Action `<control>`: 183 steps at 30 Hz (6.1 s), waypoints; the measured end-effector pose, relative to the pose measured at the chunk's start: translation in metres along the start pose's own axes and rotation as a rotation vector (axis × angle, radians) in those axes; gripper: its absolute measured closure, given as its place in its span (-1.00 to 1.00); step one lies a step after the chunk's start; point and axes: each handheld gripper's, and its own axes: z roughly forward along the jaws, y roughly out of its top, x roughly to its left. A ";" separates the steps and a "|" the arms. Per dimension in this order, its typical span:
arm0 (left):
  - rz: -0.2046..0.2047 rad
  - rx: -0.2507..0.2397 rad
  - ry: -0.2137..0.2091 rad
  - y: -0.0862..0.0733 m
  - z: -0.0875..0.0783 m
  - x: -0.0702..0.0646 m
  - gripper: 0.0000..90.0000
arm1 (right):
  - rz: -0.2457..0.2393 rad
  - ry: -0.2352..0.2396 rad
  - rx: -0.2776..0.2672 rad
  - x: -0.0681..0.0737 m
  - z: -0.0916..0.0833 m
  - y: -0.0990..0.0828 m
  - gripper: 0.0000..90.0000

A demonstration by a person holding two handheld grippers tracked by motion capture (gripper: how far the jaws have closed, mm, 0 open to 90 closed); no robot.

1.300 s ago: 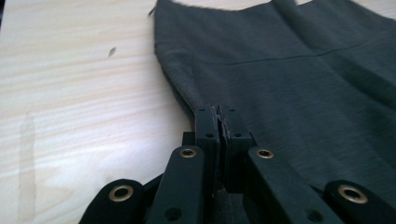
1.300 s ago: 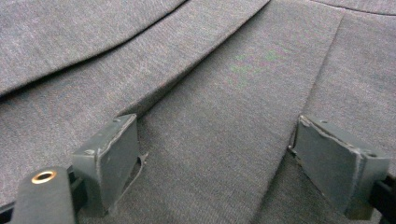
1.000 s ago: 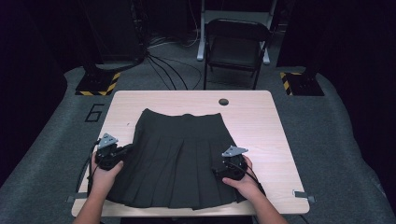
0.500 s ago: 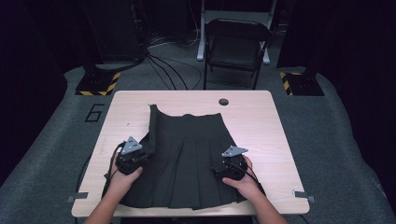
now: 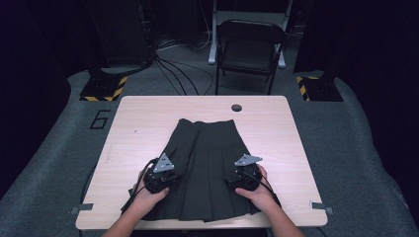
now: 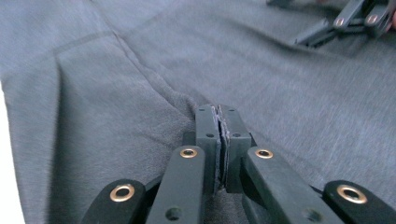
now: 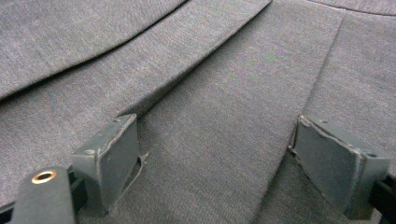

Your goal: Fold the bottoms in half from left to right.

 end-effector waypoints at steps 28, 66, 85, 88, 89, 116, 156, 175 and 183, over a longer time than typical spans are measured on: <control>-0.190 -0.033 0.023 0.002 -0.011 0.011 0.01 | 0.000 0.000 0.000 0.000 0.000 0.000 -0.69; -0.182 -0.078 0.082 -0.050 -0.089 0.011 -0.22 | 0.012 -0.013 0.041 0.002 -0.003 0.005 -0.54; -0.149 -0.022 0.026 -0.070 -0.090 -0.005 0.71 | -0.061 0.065 -0.019 0.052 0.012 0.105 -0.29; -0.115 -0.054 -0.005 -0.064 -0.094 -0.014 0.81 | -0.085 0.073 -0.013 0.063 0.024 0.117 -0.29; -0.098 -0.070 -0.011 -0.062 -0.093 -0.018 0.87 | -0.082 0.075 -0.017 0.064 0.026 0.119 -0.29; -0.074 0.018 -0.095 -0.069 -0.069 -0.042 0.88 | 0.058 0.113 0.053 0.068 0.097 0.127 -0.15; -0.044 0.138 -0.085 -0.082 -0.056 -0.041 0.91 | 0.095 0.110 0.020 0.058 0.103 0.125 0.09; -0.076 0.027 -0.131 -0.073 -0.075 -0.043 0.92 | -0.001 0.072 -0.083 0.070 0.090 0.143 0.67; -0.043 -0.071 -0.149 -0.059 -0.096 -0.037 0.92 | -0.058 0.060 -0.110 0.077 0.074 0.170 0.70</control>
